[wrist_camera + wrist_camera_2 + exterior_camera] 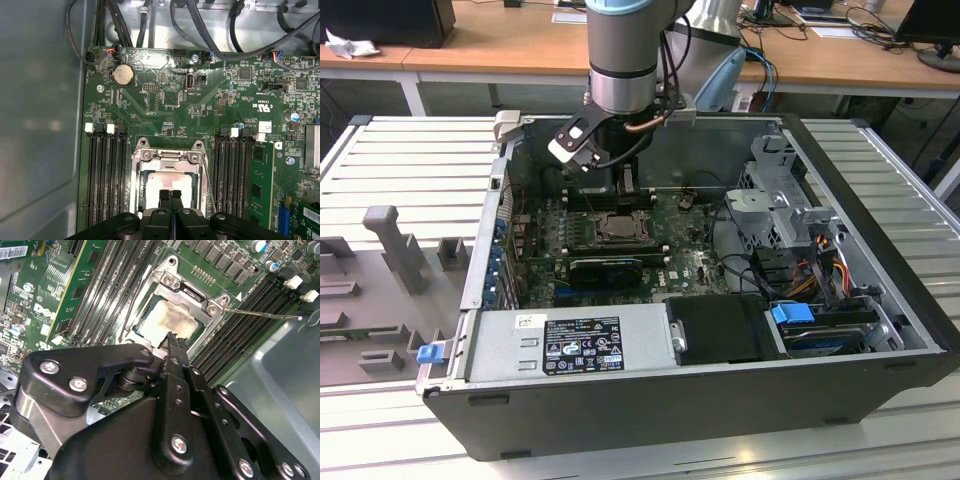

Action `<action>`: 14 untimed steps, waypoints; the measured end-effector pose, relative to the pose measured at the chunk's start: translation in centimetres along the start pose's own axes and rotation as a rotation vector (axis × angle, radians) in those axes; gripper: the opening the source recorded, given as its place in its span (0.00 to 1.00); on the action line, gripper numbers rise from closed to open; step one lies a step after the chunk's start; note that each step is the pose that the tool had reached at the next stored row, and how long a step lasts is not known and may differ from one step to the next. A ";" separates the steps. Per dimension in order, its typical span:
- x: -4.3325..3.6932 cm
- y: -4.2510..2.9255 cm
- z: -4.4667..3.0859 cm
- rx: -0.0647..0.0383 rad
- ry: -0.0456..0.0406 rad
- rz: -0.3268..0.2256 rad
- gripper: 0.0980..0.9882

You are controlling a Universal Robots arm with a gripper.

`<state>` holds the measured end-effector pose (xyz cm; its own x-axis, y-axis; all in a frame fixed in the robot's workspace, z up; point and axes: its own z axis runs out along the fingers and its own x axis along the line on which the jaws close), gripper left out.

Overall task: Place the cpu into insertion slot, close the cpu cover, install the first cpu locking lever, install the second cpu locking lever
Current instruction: 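Install the first cpu locking lever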

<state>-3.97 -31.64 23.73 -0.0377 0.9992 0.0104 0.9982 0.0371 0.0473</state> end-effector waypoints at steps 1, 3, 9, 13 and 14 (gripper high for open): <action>0.00 0.01 -0.04 0.000 -0.0002 0.000 0.01; 0.01 0.02 -0.34 0.000 -0.0013 0.000 0.01; 0.02 0.08 -1.64 0.000 -0.0037 0.000 0.01; 0.05 0.21 -4.42 0.000 -0.0067 0.000 0.01; 0.06 0.23 -4.74 0.000 -0.0072 0.000 0.01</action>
<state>-3.97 -31.63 28.47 -0.0377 0.9993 0.0032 0.9982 0.0375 0.0472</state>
